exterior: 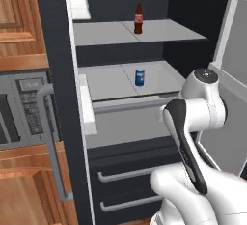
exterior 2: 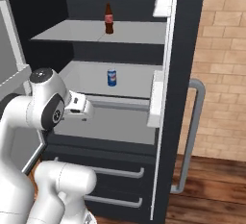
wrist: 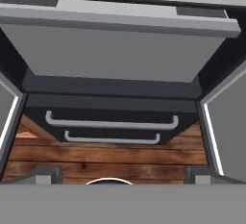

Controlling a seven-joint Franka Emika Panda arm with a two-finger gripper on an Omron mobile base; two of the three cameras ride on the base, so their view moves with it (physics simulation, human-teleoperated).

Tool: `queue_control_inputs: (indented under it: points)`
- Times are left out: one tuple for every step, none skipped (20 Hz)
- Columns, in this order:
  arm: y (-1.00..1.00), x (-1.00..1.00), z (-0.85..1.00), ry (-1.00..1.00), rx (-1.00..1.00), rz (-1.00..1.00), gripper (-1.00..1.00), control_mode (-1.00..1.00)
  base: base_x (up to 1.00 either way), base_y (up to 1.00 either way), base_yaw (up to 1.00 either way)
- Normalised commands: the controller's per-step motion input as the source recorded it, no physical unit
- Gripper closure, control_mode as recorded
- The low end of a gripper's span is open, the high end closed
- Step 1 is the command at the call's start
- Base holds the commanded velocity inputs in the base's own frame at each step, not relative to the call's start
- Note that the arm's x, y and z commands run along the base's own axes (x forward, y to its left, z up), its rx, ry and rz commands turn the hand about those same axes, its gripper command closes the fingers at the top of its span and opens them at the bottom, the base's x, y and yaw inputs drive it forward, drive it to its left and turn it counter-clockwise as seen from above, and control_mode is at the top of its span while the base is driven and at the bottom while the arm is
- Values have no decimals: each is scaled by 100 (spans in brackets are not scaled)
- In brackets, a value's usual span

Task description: Open the fridge, grab two sodas, and place both sodas inside the bowl with ice on the dining counter.

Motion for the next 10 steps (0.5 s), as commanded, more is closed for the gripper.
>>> queue_control_inputs:
  points:
    - [0, 0, 0, 0, 0, 0, -100, 100, 65, 44, -5]
    - [0, 0, 0, 0, 0, 0, -100, 100, 70, 36, -2]
    - [0, 0, 0, 0, 0, 0, -100, 100, 69, 24, 0]
    - [0, 0, 0, 0, 0, 0, -100, 100, 68, 12, 0]
    - [0, 0, 0, 0, 0, 0, -100, 100, 60, 0, 0]
    - [0, 0, 0, 0, 0, 0, -100, 100, 56, 0, 0]
    - [0, 0, 0, 0, 0, 0, -100, 100, 53, -10, 0]
    - [0, 0, 0, 0, 0, 0, -100, 100, 49, -18, 0]
    - [0, 0, 0, 0, 0, 0, -100, 100, 49, -20, 0]
    - [0, 0, 0, 0, 0, 0, -100, 100, 53, -13, 0]
